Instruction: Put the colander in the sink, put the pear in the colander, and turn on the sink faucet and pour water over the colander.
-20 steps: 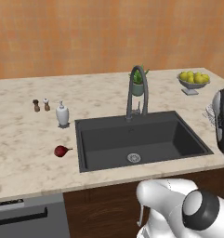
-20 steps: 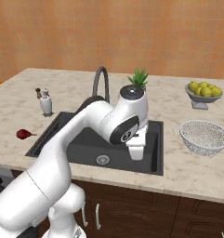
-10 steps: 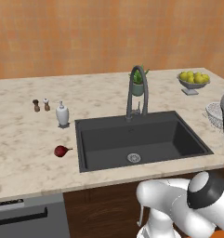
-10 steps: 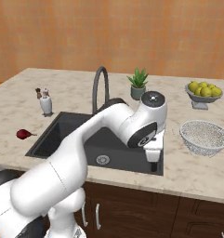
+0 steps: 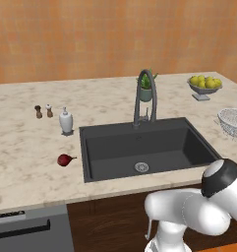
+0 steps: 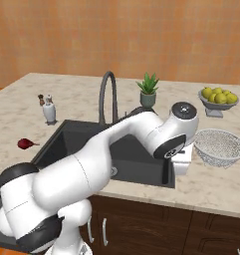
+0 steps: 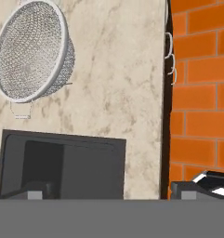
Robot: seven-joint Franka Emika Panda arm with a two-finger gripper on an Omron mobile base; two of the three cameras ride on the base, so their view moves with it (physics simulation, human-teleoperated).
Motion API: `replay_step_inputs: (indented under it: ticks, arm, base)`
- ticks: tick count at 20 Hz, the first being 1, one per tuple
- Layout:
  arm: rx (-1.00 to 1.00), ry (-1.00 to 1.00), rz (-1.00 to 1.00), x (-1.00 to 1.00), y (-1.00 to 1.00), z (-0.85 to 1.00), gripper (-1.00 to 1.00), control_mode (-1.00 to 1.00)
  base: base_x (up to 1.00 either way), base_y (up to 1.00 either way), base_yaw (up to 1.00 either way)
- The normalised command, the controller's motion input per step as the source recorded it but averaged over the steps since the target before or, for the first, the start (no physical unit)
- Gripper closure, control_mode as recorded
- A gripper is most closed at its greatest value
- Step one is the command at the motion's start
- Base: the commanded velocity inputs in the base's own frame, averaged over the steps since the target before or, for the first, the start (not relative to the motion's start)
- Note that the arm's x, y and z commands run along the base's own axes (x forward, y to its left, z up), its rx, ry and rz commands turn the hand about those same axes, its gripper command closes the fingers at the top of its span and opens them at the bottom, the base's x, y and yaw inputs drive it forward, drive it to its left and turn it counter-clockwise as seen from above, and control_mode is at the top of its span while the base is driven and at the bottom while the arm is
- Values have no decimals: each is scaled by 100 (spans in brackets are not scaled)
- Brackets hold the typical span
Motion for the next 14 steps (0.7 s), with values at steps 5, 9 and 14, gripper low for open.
replay_step_inputs:
  ticks: [5,9,14]
  arm:
    - [1,0,-3,31,-36,-20,-100,-100]
    - [0,0,-1,48,-27,-26,-100,-100]
    - [0,0,0,27,-33,-15,-100,-100]
  base:
    - [0,0,0]
    - [0,0,0]
    - [0,0,0]
